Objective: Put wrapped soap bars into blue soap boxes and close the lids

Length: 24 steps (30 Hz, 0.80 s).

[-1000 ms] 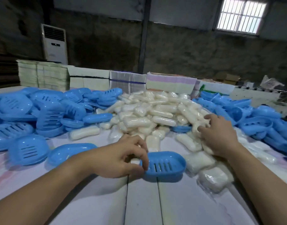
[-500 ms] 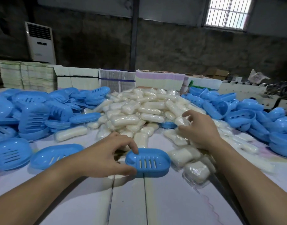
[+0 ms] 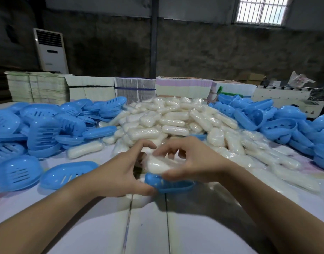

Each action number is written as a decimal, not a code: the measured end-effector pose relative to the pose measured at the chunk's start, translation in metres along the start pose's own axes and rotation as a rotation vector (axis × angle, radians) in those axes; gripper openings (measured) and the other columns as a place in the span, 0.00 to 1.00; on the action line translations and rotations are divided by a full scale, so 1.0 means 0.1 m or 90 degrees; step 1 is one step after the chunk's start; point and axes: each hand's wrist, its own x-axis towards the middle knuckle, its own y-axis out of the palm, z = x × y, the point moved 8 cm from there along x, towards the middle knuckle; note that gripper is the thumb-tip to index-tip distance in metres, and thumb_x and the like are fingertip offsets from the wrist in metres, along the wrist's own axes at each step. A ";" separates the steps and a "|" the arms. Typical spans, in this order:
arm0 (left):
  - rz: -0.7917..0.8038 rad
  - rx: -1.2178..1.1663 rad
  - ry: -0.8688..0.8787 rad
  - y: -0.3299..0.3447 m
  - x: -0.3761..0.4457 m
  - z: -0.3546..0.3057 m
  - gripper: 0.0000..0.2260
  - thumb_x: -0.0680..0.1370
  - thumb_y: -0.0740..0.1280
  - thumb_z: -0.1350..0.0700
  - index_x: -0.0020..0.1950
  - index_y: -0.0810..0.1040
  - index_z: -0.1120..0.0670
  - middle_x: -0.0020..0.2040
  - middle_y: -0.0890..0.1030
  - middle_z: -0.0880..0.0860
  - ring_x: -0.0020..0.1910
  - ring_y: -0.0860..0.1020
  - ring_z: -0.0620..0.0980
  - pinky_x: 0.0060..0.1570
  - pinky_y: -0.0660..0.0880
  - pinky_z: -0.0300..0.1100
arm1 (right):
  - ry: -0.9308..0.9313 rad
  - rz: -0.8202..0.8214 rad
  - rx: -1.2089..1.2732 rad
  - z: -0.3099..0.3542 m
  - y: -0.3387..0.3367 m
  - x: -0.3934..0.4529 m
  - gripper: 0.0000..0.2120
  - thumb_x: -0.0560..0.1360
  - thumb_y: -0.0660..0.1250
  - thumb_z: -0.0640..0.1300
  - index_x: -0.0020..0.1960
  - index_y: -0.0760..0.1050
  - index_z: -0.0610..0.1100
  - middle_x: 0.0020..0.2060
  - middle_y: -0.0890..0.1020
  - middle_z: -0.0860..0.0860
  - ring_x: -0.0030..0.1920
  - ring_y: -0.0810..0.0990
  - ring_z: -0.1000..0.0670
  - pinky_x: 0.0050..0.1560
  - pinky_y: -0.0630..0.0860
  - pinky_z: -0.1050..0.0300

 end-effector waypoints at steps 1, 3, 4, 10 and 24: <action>0.003 -0.002 0.000 0.01 0.01 0.00 0.37 0.61 0.80 0.45 0.64 0.65 0.33 0.54 0.82 0.42 0.53 0.81 0.46 0.56 0.78 0.46 | 0.005 0.039 -0.044 0.00 0.09 0.01 0.19 0.63 0.77 0.52 0.53 0.80 0.60 0.45 0.81 0.60 0.45 0.78 0.58 0.44 0.74 0.62; 0.012 0.005 -0.004 0.02 0.01 0.01 0.37 0.61 0.80 0.44 0.63 0.65 0.33 0.54 0.81 0.41 0.52 0.81 0.46 0.54 0.79 0.45 | 0.009 0.085 -0.117 -0.01 0.19 0.02 0.18 0.65 0.77 0.54 0.55 0.80 0.61 0.46 0.82 0.59 0.47 0.77 0.58 0.47 0.75 0.60; 0.015 0.005 -0.005 0.02 0.02 0.02 0.36 0.61 0.80 0.44 0.63 0.65 0.34 0.54 0.81 0.41 0.52 0.81 0.46 0.54 0.79 0.44 | 0.012 0.093 -0.123 -0.01 0.18 0.02 0.17 0.67 0.76 0.55 0.54 0.80 0.62 0.47 0.82 0.59 0.47 0.77 0.58 0.47 0.75 0.60; 0.018 0.026 -0.007 0.02 0.03 0.05 0.30 0.61 0.78 0.41 0.59 0.70 0.36 0.51 0.81 0.43 0.51 0.79 0.45 0.48 0.78 0.39 | 0.044 0.100 -0.138 -0.08 0.05 -0.03 0.13 0.68 0.75 0.51 0.50 0.79 0.63 0.47 0.82 0.60 0.46 0.77 0.56 0.45 0.73 0.63; -0.020 -0.008 -0.004 -0.14 0.00 0.09 0.19 0.67 0.81 0.49 0.50 0.77 0.37 0.45 0.79 0.42 0.41 0.76 0.38 0.41 0.73 0.29 | 0.166 0.264 -0.105 -0.41 -0.11 -0.20 0.25 0.60 0.75 0.58 0.57 0.77 0.66 0.47 0.79 0.67 0.45 0.78 0.56 0.41 0.74 0.63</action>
